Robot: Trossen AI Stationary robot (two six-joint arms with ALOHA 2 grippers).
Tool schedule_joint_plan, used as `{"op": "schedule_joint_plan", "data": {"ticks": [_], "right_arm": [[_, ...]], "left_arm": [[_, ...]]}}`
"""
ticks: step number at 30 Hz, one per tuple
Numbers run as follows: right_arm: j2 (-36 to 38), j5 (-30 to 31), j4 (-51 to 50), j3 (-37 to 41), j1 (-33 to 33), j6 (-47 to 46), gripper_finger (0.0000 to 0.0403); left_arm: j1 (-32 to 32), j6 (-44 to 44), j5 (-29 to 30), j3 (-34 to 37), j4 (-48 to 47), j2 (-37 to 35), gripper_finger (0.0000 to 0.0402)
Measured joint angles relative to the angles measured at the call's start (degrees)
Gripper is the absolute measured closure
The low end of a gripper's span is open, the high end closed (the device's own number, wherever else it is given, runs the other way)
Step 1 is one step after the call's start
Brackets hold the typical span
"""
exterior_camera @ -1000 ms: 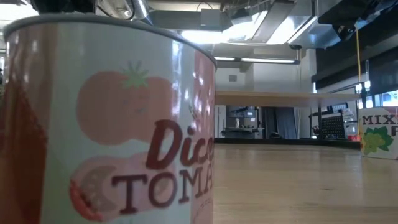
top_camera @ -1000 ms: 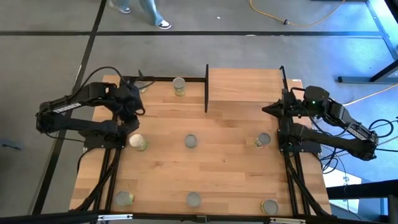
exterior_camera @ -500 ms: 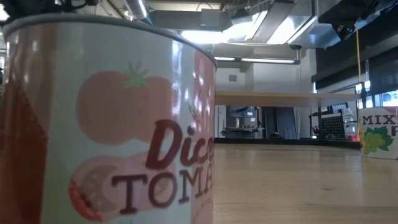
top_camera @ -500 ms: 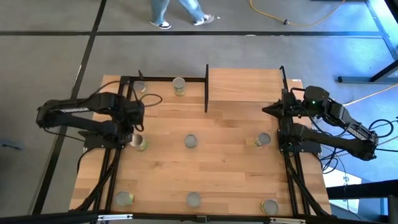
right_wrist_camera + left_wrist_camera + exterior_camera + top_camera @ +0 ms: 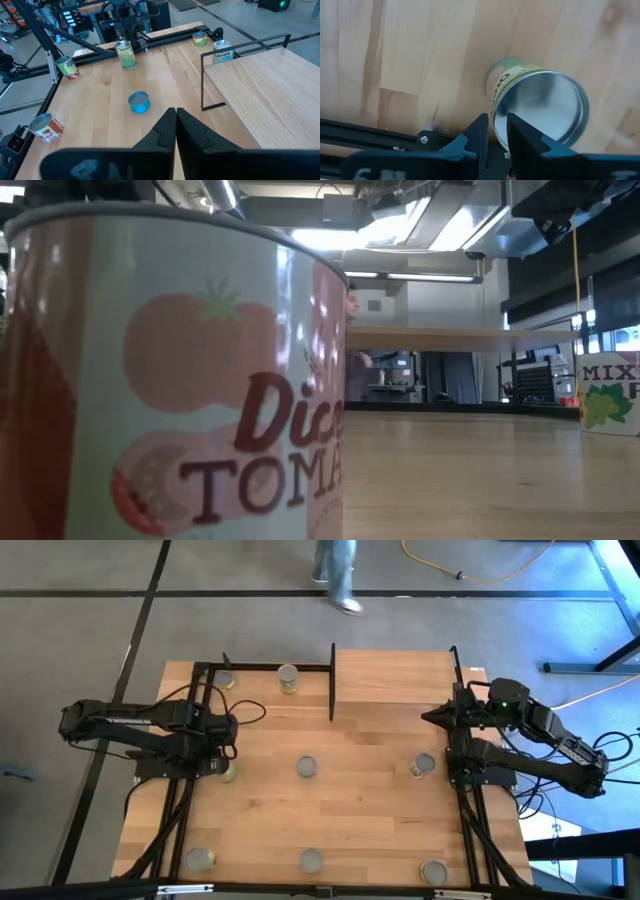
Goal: Pick and place cans onto a shelf
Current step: Move the green can to the middle of the table
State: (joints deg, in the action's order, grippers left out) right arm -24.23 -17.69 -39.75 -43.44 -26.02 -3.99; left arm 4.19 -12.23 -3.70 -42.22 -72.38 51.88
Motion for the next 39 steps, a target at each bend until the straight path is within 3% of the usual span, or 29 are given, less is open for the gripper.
{"op": "schedule_joint_plan", "data": {"ticks": [14, 20, 25, 32, 39], "right_arm": [[0.0, 0.0, 0.0, 0.0, 0.0, 0.0, 0.0387], [0.0, 0.0, 0.0, 0.0, 0.0, 0.0, 0.0387], [0.0, 0.1, 0.0, 0.0, 0.0, 0.0, 0.0387], [0.0, 0.1, 0.0, 0.0, 0.0, 0.0, 0.0387], [0.0, 0.1, 0.0, 0.0, 0.0, -0.2, 0.0387]], "left_arm": [[0.0, -4.6, 0.7, 3.2, 2.5, -0.2, 0.034], [0.0, -5.7, 0.2, 3.3, 1.8, -0.2, 0.0391], [0.0, -9.3, -0.4, 2.6, 2.7, 0.0, 0.04], [0.0, -11.7, 0.8, -7.3, 2.5, 1.6, 0.0401], [0.3, -9.8, 3.5, -23.3, -0.2, 11.8, 0.0401]]}}
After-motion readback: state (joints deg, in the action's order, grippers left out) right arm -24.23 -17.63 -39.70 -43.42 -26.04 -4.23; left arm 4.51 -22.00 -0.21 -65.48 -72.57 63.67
